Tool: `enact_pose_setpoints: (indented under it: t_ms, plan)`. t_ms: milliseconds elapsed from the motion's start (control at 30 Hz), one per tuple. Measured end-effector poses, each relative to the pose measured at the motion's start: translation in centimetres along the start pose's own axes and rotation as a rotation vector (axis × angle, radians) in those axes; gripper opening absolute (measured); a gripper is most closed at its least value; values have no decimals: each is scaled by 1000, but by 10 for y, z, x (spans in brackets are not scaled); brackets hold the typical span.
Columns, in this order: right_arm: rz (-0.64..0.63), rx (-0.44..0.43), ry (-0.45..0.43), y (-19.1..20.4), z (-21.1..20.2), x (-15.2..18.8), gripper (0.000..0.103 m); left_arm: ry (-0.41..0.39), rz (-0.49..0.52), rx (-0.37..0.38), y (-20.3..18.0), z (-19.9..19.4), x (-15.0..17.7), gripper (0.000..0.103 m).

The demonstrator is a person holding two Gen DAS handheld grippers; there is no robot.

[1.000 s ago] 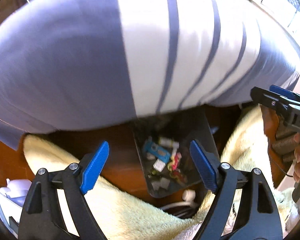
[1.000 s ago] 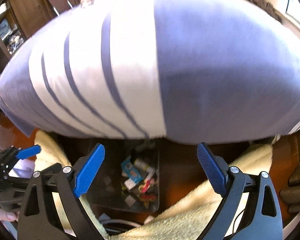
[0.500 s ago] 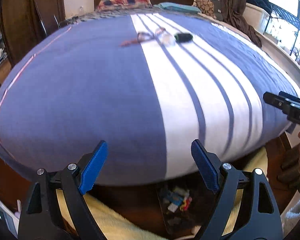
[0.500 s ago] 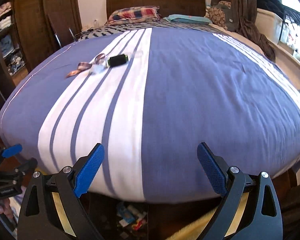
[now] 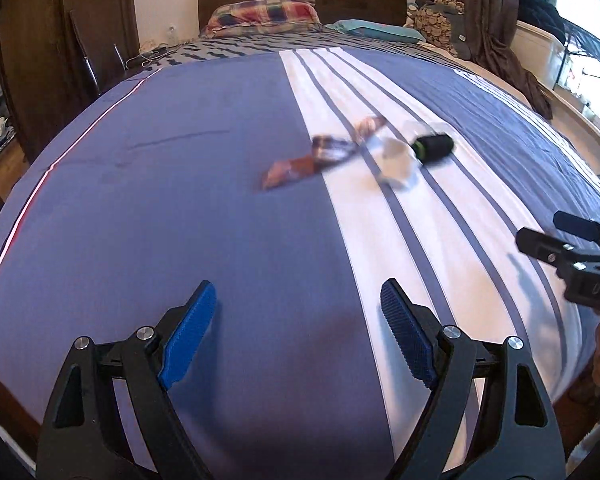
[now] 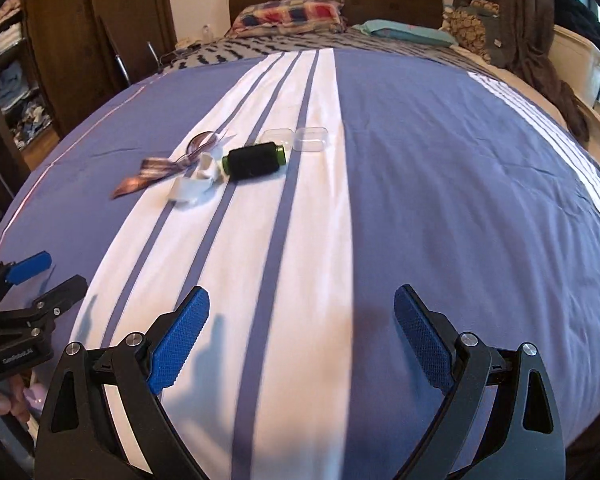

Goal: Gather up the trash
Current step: 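Move both tools back over the bed toward the ribbon and spool, then grasp the striped ribbon with the left tool while the right tool grasps the black thread spool, then carry the ribbon and spool down over the black bin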

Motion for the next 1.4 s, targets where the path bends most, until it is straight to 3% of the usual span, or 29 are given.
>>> enact_pose_setpoints:
  t_ms: [233,700,767,867,933,1033,1267,1400]
  plan:
    - [-26,13,41,14,40,-40,88,23,-6,19,10,30,-41,62]
    - [-21,-32,51,32,69,-83,85,45,39,74,-5,76,-93,58]
    - [-16,-31,50,32,71,-88,80,49,44,81,-7,81,-99,52]
    - [-12,-31,50,32,74,-90,75,54,51,96,-11,84,-104,31]
    - [-13,-42,41,31,72,-91,60,55,61,103,-15,84,-105,17]
    - [-16,-40,35,29,69,-88,56,51,72,94,-18,82,-102,5]
    - [-14,-41,25,18,48,-63,56,46,84,93,-19,62,-74,1]
    - [-23,-39,13,15,27,-33,56,41,90,93,-21,41,-46,1]
Point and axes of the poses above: each gripper's, at about its wrist camera, not at the fingertips, and z roughly the way its jaws point, y to its left, x to its underside, the point moved 7 cm from there along z, roughly the way its jaws point, and after that the axes turned 8 degrees about y, right-handed, at the moved point
